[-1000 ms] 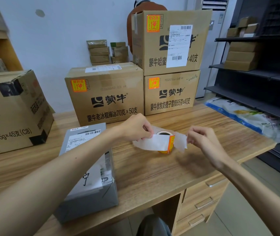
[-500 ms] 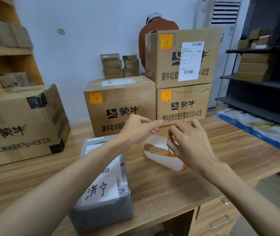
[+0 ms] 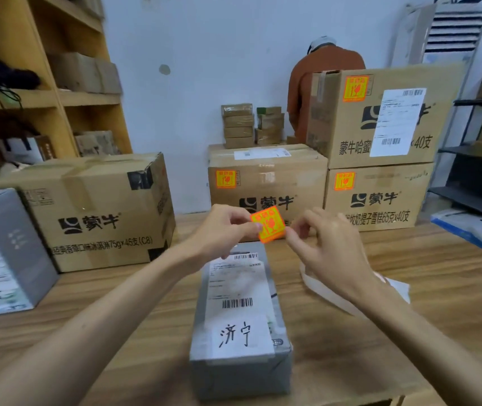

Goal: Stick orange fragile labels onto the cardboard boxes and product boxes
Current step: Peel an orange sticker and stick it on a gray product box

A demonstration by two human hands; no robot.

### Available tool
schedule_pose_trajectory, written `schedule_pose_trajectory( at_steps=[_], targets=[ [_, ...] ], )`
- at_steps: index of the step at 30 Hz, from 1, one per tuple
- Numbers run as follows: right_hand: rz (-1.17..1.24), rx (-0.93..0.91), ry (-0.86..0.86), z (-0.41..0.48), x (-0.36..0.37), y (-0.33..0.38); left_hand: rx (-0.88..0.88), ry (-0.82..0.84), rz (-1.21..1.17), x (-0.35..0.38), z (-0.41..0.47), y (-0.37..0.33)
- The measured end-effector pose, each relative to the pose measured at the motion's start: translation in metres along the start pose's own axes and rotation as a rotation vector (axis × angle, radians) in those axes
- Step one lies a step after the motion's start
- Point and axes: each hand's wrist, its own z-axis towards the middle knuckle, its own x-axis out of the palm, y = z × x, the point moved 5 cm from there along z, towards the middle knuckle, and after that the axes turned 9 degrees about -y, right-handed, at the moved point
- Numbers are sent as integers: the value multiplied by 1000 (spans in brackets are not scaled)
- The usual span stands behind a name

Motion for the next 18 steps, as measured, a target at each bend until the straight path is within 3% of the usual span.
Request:
schedule_pose_trajectory(
  at_steps=[4,7,12,18],
  targets=[
    [371,424,226,13,31,-1,-20,98,40,-30,-5,11],
    [576,596,370,14,52,7,-31,101,81,-44,-7,18],
    [659,687,507,15,75,16,-77,70,69,-57,-6,34],
    [626,735,556,20,94,18,-173,-36,-29,-62,0,62]
  ],
)
